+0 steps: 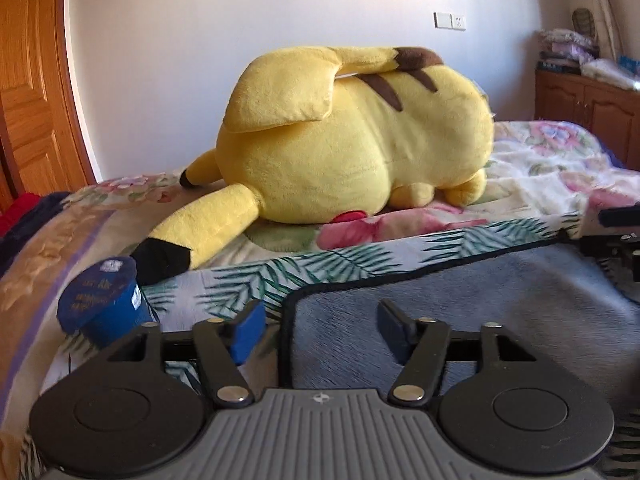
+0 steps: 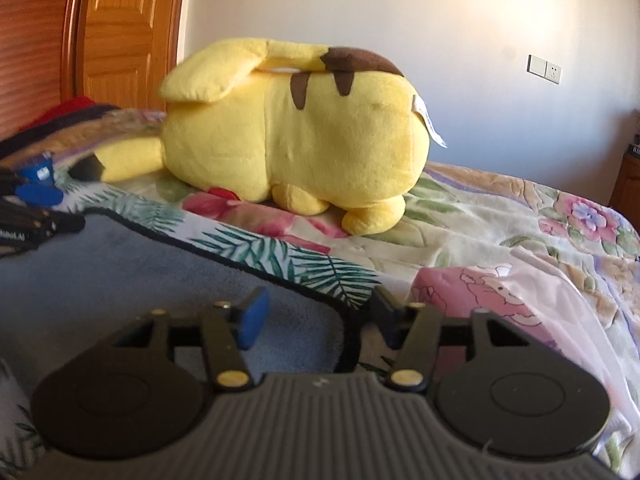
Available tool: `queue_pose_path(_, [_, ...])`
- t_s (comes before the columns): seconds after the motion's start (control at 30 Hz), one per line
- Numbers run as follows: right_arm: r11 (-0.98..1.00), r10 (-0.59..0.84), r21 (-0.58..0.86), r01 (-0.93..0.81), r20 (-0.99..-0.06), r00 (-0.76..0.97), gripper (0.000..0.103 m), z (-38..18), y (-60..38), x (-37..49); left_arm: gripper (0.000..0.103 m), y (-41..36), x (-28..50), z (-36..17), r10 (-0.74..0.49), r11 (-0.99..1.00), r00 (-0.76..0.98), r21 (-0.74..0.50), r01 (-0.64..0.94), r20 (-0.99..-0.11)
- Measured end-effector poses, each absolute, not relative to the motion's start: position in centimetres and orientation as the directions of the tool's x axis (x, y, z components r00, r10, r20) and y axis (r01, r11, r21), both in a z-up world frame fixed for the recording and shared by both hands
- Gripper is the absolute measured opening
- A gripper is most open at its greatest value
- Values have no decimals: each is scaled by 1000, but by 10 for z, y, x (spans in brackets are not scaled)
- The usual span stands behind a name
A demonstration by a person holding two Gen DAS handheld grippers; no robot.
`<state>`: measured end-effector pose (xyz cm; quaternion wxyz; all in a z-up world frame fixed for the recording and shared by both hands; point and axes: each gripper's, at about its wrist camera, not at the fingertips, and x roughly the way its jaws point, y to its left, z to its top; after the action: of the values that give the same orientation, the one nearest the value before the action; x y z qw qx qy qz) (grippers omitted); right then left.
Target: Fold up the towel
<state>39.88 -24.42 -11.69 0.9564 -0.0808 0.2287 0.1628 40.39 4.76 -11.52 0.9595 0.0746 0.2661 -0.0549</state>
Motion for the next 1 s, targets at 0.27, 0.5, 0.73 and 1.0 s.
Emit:
queue_pose_path(0.27, [938, 299, -12, -347, -476, 827, 64, -86, -249, 364, 80, 36, 360, -95, -73, 981, 831, 110, 159, -551])
queue_pose_path(0.5, [942, 300, 10, -337, -480, 825, 70, -62, -254, 326, 82, 28, 322, -74, -71, 974, 819, 139, 181, -570])
queue_pose_path(0.73, [946, 297, 29, -323, -473, 829, 90, -33, -266, 289, 90, 20, 281, -46, -83, 969, 824, 149, 199, -560])
queue_pose_path(1.0, [954, 287, 51, -296, -444, 849, 103, -3, -275, 250, 100, 8, 231, -6, -114, 966, 857, 146, 214, -502])
